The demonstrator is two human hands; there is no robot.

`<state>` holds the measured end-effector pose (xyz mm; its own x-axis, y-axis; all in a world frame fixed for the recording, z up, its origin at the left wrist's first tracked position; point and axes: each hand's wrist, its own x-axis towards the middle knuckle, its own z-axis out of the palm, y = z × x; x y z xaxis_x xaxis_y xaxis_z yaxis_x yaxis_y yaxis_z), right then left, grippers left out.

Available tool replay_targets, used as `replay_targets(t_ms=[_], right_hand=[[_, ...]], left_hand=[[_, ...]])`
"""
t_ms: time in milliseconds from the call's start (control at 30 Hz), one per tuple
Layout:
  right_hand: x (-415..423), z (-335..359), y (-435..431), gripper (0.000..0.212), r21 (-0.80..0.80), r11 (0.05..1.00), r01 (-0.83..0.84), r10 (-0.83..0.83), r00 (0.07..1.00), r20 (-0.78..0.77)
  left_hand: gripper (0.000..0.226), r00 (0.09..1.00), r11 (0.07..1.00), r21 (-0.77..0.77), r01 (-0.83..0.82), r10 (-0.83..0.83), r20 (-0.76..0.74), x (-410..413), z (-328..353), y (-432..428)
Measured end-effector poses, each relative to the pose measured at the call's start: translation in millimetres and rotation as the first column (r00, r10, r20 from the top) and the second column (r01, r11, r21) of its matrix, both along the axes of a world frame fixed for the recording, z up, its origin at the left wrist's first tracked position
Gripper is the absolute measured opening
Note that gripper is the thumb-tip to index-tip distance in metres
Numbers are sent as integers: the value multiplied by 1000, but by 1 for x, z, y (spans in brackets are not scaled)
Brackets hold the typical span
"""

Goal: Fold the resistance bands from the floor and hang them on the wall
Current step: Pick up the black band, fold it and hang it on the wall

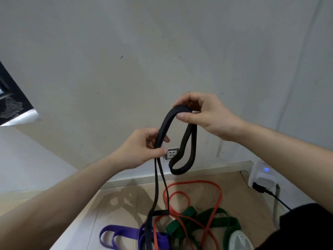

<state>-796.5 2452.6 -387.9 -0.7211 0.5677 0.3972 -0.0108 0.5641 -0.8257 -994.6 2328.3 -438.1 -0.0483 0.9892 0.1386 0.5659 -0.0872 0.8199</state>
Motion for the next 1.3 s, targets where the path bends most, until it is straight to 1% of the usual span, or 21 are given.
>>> replay_targets(t_ms=[100, 167, 233, 300, 367, 467, 533, 600, 667, 733, 767, 833, 933, 1000, 1067, 1133, 1233, 1300], right_hand=[[7, 6, 11, 19, -29, 997, 71, -74, 990, -117], [11, 7, 19, 18, -62, 993, 103, -112, 979, -173], [17, 8, 29, 16, -94, 986, 134, -151, 969, -196], [25, 8, 40, 16, -94, 981, 171, -184, 969, -167], [35, 5, 51, 17, -68, 978, 195, -200, 977, -69], [50, -6, 62, 24, 23, 984, 175, -176, 966, 190], [54, -17, 66, 28, 87, 989, 119, -143, 913, 382], [50, -29, 66, 28, 140, 989, 44, -112, 840, 530], [41, -42, 62, 28, 166, 986, -25, -86, 773, 628], [32, -49, 55, 31, 123, 990, -68, -34, 735, 677], [28, -52, 51, 33, 78, 994, -78, 4, 734, 679], [19, -54, 41, 35, -27, 996, -79, 79, 768, 636], [5, -49, 27, 36, -187, 979, -84, 166, 857, 487], [-3, -43, 16, 32, -238, 964, -117, 198, 913, 356], [-10, -38, 7, 29, -249, 960, -126, 186, 954, 234], [-12, -34, 0, 27, -227, 968, -106, 145, 976, 165], [-11, -28, -4, 20, -162, 985, -60, 88, 981, 171], [-11, -25, -4, 18, -114, 993, -37, 58, 979, 194]], left_hand=[[14, 1000, 999, -26, -26, 26, -15, -3, -6, 0], [17, 1000, 999, -47, -20, 19, -21, -5, -9, 0], [18, 999, 997, -78, -14, 12, -30, -6, -10, 0], [18, 999, 995, -85, -43, 41, -20, -9, -7, 0], [20, 993, 992, -50, -115, 116, 29, -15, -2, 0], [19, 965, 976, 13, -218, 214, 154, -26, 7, 0], [18, 949, 969, 46, -243, 227, 220, -27, 12, 0], [24, 940, 969, 66, -239, 213, 268, -21, 18, 0], [30, 931, 971, 68, -229, 198, 305, -12, 23, 1], [30, 926, 976, 74, -203, 167, 339, -1, 27, 2], [30, 924, 979, 78, -189, 151, 350, 4, 29, 3], [27, 920, 980, 83, -179, 137, 367, 13, 29, 7], [14, 927, 982, 84, -172, 132, 351, 21, 26, 12], [12, 936, 984, 80, -161, 126, 328, 22, 23, 13], [15, 942, 986, 66, -152, 124, 312, 19, 20, 12], [18, 946, 990, 43, -132, 113, 304, 15, 17, 10], [15, 956, 995, 13, -102, 94, 277, 10, 16, 7], [19, 966, 997, -11, -76, 77, 246, 9, 15, 6]])
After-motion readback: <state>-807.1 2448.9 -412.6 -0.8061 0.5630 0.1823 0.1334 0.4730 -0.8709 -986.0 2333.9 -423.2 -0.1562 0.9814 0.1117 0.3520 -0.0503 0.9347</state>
